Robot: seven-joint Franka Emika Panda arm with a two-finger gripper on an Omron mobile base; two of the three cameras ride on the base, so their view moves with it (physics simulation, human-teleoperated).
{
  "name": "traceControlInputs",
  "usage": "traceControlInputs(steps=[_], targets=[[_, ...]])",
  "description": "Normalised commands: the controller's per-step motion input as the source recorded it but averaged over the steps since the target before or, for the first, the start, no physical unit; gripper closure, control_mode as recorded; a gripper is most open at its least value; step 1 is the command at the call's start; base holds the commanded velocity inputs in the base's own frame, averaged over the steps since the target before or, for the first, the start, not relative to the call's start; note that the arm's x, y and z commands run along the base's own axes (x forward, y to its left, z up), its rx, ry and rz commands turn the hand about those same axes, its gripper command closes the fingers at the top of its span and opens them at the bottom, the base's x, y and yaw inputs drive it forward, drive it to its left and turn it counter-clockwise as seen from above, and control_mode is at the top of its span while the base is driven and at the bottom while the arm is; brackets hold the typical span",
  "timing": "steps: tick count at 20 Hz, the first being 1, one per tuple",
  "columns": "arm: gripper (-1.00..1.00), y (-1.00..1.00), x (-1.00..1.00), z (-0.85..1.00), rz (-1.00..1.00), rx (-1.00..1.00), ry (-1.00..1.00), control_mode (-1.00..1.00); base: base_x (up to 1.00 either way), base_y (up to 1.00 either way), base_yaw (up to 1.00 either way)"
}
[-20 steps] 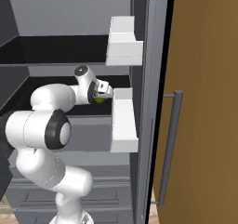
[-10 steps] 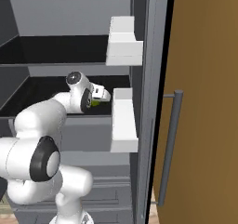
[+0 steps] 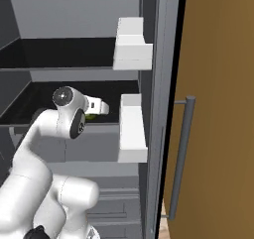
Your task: Open the fridge, remove the pear, lime, and steak, and place them on any counter.
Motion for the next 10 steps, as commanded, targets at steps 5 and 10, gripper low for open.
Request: traceControlInputs(steps=[5,10], targets=[[1.0,0.33,-1.0,0.67,0.06,0.0,0.12,-1.0,0.0,0.0,0.0],[1.0,0.42,-0.84,0.3,0.02,0.01,0.21,-1.0,0.0,0.0,0.0]])
